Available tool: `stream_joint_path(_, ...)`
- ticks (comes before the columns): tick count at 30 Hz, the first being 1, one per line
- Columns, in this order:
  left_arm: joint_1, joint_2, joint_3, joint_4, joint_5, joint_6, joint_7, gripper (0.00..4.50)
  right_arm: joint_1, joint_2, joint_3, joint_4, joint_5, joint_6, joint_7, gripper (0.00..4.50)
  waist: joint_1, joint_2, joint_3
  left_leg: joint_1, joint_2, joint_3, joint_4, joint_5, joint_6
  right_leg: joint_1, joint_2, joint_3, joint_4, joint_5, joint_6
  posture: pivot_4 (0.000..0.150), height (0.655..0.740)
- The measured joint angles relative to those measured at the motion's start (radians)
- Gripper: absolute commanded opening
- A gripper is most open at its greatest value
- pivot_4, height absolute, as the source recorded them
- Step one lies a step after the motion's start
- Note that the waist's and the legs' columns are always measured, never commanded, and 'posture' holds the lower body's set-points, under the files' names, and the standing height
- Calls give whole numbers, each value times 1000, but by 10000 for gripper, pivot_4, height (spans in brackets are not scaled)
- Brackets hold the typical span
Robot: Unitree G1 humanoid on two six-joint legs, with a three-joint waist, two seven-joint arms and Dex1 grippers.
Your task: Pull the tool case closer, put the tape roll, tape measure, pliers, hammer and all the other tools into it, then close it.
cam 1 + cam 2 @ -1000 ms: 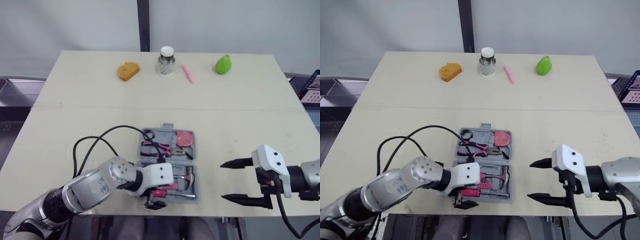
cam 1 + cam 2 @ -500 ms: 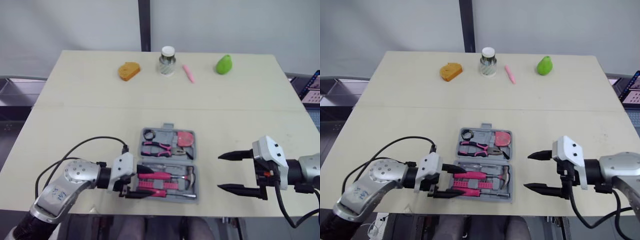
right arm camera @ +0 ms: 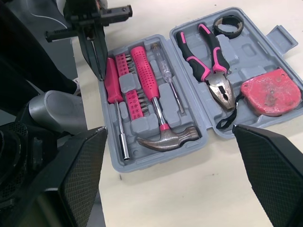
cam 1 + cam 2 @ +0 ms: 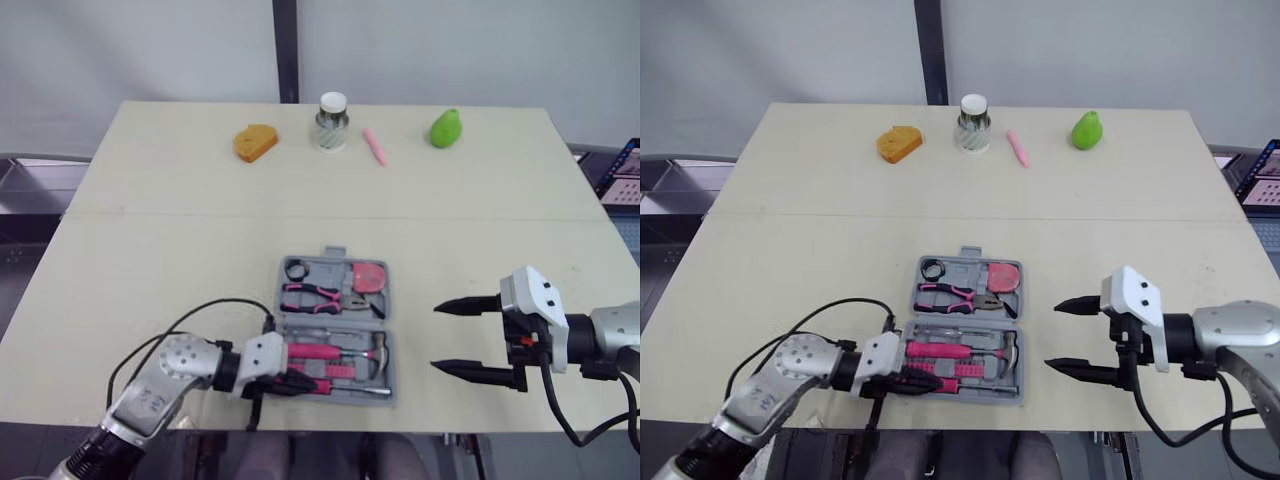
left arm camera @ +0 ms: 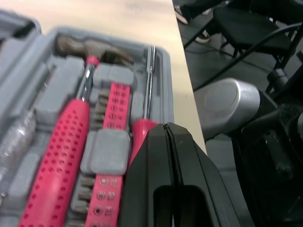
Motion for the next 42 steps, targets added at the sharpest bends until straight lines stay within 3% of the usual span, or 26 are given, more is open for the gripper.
stream_joint_path(20,-43,-27,-77,20,148,-63,28,457,21,0,0,-1,-1,-3,-3,45000,0,0,0,1,0,0,0,0,0,0,0,0,1,0,0,1500,7400)
stream_joint_path(30,-47,-27,-87,9,160,-38,33,457,25,0,-1,-2,-8,-6,-5,45000,1,1,-1,2,0,0,0,0,0,1,0,0,1,0,0,1500,7400)
stream_joint_path(35,0,-12,2,-44,26,124,17,457,57,18,-7,-1,-10,-15,-16,45000,-2,1,-1,1,1,0,0,0,0,0,0,0,1,0,0,1500,7400)
stream_joint_path(39,28,79,216,-139,-142,285,17,457,82,88,-6,75,-39,-42,-46,45000,-5,1,-1,1,0,0,0,0,0,0,-1,0,2,0,0,1500,7400)
stream_joint_path(42,34,90,330,-127,-189,335,55,457,60,146,9,141,-79,-74,-86,45000,-5,1,-1,1,0,0,0,0,0,0,-1,0,2,0,0,1500,7400)
